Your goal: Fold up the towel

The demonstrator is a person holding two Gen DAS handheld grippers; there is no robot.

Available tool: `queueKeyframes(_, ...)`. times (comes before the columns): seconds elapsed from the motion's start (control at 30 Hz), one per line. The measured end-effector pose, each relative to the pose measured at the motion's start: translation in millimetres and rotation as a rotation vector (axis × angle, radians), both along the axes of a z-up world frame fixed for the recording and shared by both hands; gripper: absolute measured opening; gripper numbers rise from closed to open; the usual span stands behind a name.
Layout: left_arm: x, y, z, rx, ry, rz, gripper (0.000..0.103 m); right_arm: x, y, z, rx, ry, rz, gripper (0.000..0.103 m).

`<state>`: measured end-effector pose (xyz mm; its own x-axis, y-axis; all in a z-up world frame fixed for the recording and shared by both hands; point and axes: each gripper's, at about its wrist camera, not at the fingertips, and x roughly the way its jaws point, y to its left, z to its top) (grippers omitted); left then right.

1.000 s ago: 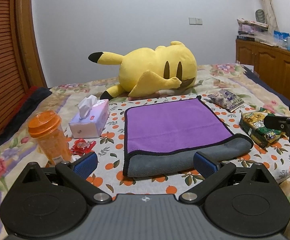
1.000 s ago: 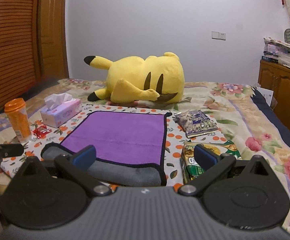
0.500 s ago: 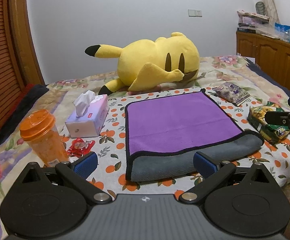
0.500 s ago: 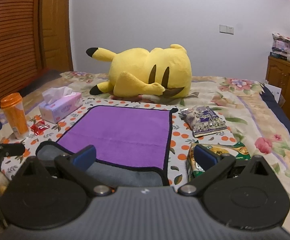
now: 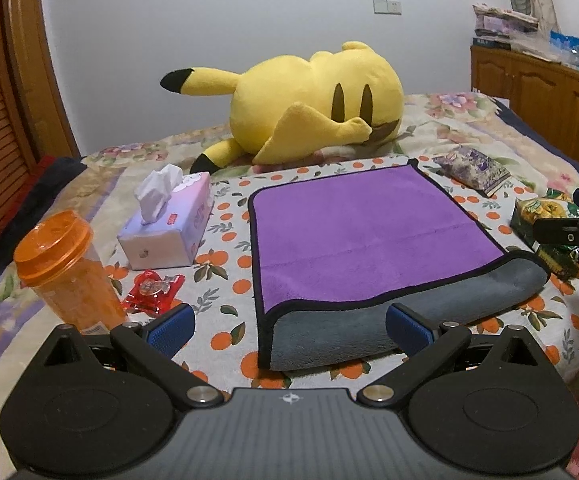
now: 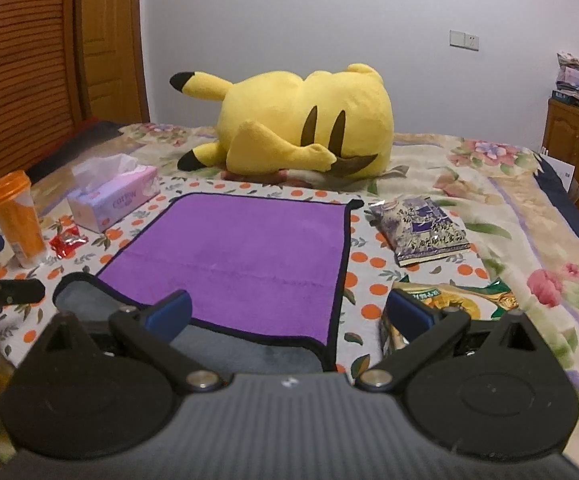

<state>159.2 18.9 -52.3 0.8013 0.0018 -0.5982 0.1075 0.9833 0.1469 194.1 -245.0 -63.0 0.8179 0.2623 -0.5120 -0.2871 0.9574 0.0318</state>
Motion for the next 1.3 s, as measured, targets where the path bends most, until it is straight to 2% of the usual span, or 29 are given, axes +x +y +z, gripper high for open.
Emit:
queueKeyframes(0.27, 16, 3, -7, -0.001, 0.033, -0.031, 0.103, 14, 1, -11, -0.013, 0.045, 0.003, 0.103)
queueKeyframes(0.43, 26, 7, -13, -0.011, 0.057, -0.036, 0.099, 22, 0, -19, -0.019, 0.078, -0.002, 0.103)
queueKeyframes(0.93, 52, 22, -33, -0.044, 0.135, -0.046, 0.073, 37, -2, -36, -0.021, 0.159, 0.015, 0.103)
queueKeyframes(1.07, 55, 26, -40, -0.053, 0.159, -0.055, 0.061, 40, -1, -39, -0.021, 0.175, 0.023, 0.103)
queueKeyframes(1.2, 57, 27, -42, -0.069, 0.173, -0.062, 0.058, 42, -2, -42, -0.019, 0.195, 0.031, 0.102)
queueKeyframes(1.27, 58, 27, -43, -0.076, 0.181, -0.069, 0.057, 43, -2, -43, -0.018, 0.207, 0.035, 0.100)
queueKeyframes(1.3, 58, 27, -44, -0.080, 0.184, -0.071, 0.056, 43, -2, -44, -0.016, 0.215, 0.038, 0.091)
